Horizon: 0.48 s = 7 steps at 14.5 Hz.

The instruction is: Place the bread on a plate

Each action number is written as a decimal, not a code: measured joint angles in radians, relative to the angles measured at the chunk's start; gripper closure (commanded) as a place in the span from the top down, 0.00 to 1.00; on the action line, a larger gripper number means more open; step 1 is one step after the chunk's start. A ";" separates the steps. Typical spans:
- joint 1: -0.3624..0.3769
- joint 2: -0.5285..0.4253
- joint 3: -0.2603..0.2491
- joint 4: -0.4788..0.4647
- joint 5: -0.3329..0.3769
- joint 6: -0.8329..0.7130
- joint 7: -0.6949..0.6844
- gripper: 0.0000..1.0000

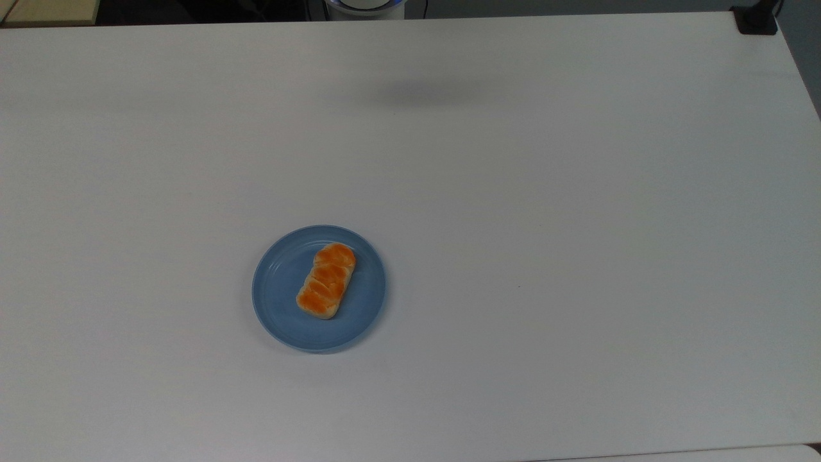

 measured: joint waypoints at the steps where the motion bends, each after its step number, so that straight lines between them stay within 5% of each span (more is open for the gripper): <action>1: 0.000 0.000 -0.001 0.000 0.001 0.005 -0.002 1.00; 7: 0.000 0.003 -0.005 -0.005 0.007 0.096 0.062 1.00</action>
